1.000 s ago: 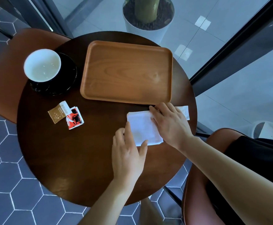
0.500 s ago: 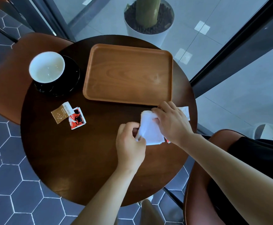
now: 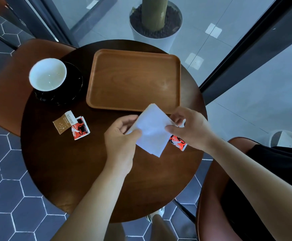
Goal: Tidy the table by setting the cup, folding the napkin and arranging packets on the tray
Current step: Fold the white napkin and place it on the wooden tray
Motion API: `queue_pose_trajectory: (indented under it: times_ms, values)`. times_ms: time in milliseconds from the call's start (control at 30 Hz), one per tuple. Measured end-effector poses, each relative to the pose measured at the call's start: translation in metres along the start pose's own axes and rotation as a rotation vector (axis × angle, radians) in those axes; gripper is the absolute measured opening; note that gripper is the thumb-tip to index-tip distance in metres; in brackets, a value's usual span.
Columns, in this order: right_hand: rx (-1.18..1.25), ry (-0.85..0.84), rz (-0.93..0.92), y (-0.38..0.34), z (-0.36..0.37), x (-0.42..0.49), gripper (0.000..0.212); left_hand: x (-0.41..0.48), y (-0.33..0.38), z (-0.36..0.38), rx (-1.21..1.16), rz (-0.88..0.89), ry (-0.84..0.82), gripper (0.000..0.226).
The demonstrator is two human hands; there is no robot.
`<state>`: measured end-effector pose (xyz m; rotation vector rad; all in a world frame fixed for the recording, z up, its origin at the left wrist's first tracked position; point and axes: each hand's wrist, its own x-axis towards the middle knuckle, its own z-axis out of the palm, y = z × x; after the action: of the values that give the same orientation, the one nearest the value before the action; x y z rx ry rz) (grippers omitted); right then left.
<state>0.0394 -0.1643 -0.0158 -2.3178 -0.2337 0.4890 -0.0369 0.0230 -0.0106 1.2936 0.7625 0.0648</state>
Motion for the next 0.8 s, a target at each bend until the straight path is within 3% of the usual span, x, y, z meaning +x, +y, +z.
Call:
queue_pose_trajectory:
  times_ms: [133,233,300,367,500,667,800]
  values:
    - [0.372,0.023,0.152,-0.014,0.0,-0.003,0.016,0.006,0.015,-0.002,-0.196,-0.066,0.006,0.042]
    - [0.825,0.025,0.265,-0.024,0.006,-0.009,0.021,0.004,0.02,-0.003,-0.295,-0.161,-0.118,0.058]
    - [0.922,0.066,0.301,-0.028,0.013,-0.011,0.019,0.002,0.018,-0.003,-0.237,-0.214,-0.201,0.065]
    - [0.949,0.091,0.306,-0.029,0.021,-0.011,0.02,-0.002,0.015,-0.003,-0.156,-0.243,-0.195,0.074]
    - [0.92,0.097,0.322,-0.031,0.03,-0.011,0.028,0.0,0.013,-0.011,-0.049,-0.148,-0.203,0.055]
    - [0.783,0.091,0.295,-0.032,0.035,-0.008,0.021,0.009,0.017,-0.019,0.116,0.009,-0.1,0.077]
    - [0.608,0.136,0.273,-0.038,0.034,-0.004,0.015,0.014,0.023,-0.023,0.234,0.085,-0.079,0.077]
